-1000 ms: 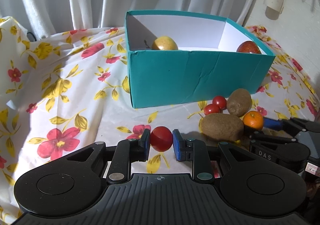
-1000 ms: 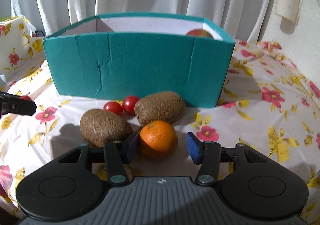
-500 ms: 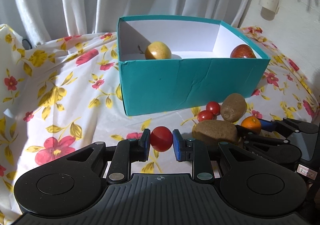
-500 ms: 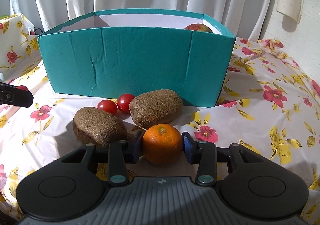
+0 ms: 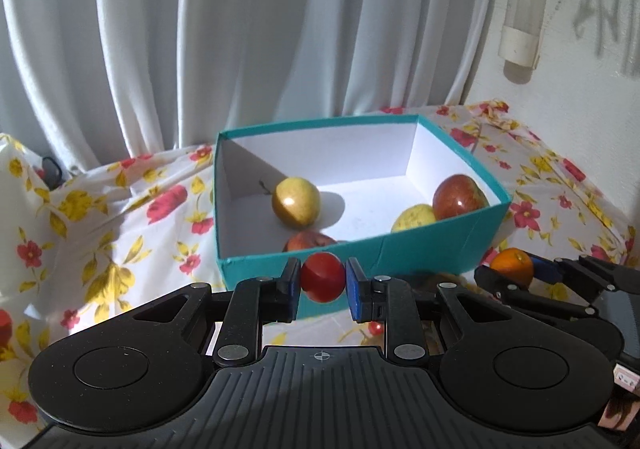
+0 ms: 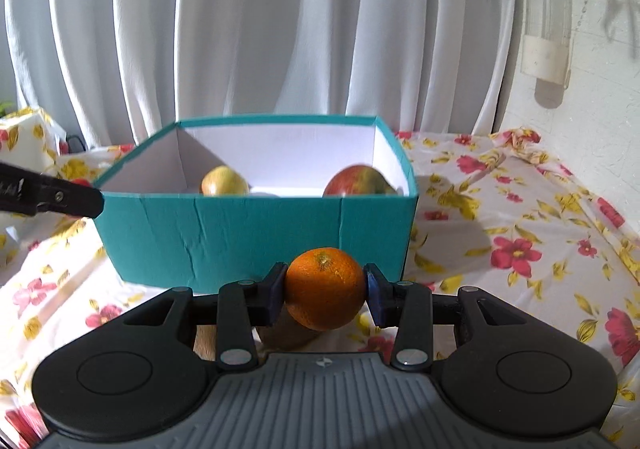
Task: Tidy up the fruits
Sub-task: 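Release the cherry tomato into the box with the left tool while the right tool carries the orange, then lower the orange into the box and open the right tool while the left tool withdraws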
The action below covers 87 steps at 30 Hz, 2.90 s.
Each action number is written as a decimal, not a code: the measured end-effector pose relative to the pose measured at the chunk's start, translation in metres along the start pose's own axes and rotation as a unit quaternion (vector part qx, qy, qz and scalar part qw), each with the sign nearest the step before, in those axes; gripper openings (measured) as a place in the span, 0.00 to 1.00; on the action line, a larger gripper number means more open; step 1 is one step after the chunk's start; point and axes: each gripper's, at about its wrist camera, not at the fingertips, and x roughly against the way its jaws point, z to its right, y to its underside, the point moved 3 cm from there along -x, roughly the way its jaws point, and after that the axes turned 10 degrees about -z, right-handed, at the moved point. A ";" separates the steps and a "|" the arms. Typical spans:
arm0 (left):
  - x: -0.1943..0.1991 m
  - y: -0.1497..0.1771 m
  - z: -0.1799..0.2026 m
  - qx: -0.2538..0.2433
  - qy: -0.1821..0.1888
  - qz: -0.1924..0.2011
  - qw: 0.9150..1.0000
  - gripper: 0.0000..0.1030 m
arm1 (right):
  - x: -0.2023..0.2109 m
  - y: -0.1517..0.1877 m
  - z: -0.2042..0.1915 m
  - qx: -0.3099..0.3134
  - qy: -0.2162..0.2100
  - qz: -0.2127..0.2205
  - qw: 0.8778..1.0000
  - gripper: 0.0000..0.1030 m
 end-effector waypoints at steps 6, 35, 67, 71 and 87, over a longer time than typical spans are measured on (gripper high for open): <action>-0.004 -0.038 0.002 0.022 -0.028 0.012 0.999 0.26 | 0.012 -0.014 0.005 -0.008 0.005 0.029 1.000 0.39; -0.072 -0.077 -0.006 0.055 -0.075 -0.007 0.996 0.26 | 0.029 -0.036 0.014 0.001 0.025 0.077 0.997 0.39; -0.112 -0.072 -0.022 0.065 -0.075 -0.061 0.993 0.27 | 0.022 -0.050 0.010 0.005 0.026 0.081 0.996 0.39; -0.115 -0.072 -0.022 0.063 -0.075 -0.065 0.993 0.30 | 0.021 -0.050 0.011 0.004 0.028 0.081 0.996 0.39; -0.044 -0.056 -0.010 0.050 -0.053 0.000 0.997 1.00 | 0.020 -0.051 0.016 -0.003 0.035 0.086 0.996 0.39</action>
